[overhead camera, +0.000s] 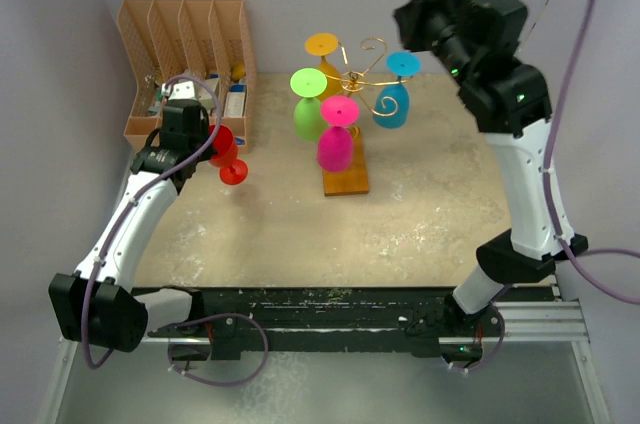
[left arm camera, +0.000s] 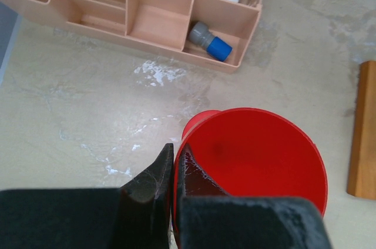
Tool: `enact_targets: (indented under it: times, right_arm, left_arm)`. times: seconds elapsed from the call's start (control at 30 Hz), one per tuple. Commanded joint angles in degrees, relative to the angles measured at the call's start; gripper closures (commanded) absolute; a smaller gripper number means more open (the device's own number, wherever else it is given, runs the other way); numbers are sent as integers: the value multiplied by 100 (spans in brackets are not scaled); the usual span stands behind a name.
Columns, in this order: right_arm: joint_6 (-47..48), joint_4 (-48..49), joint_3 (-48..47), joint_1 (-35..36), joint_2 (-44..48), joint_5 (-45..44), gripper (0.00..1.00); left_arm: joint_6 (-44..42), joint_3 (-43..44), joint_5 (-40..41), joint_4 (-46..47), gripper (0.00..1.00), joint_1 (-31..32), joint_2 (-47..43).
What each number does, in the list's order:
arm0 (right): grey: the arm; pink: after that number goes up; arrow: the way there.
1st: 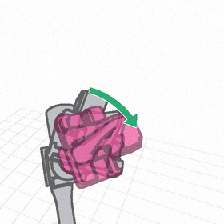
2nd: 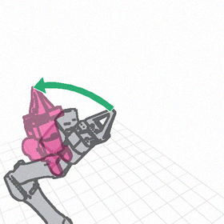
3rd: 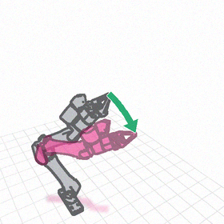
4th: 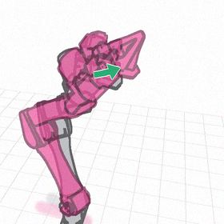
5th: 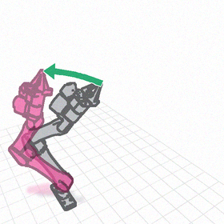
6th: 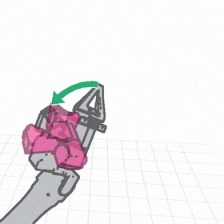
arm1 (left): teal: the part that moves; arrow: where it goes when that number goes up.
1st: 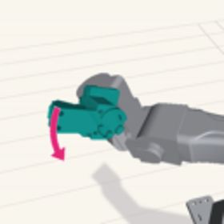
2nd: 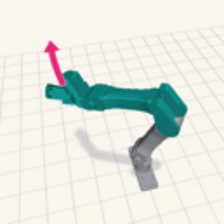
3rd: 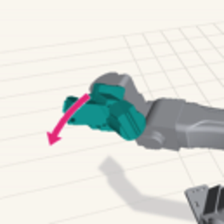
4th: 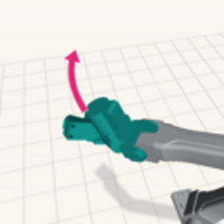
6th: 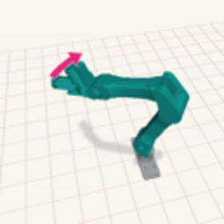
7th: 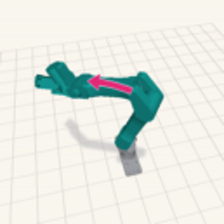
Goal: Take the wine glass off the wine glass rack
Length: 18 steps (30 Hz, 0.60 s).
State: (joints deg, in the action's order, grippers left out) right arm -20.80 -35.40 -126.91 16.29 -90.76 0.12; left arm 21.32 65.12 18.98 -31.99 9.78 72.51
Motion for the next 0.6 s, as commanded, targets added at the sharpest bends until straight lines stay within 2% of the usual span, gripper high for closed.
enact_targets:
  times: [0.0,0.17,0.33,0.57]
  right_arm:
    - [-1793,1205,1258,-885,551,2681,100]
    - [-2403,2060,2328,-1606,905,3285,100]
    - [-2513,2376,2867,-2038,1322,3167,100]
    - [-2403,2306,3067,-2135,1775,2735,100]
  left_arm:
    - [13,312,521,308,100,-72,72]
    - [6,343,583,359,100,-81,216]
    - [-31,233,546,499,100,-86,130]
    - [84,316,280,475,100,-240,514]
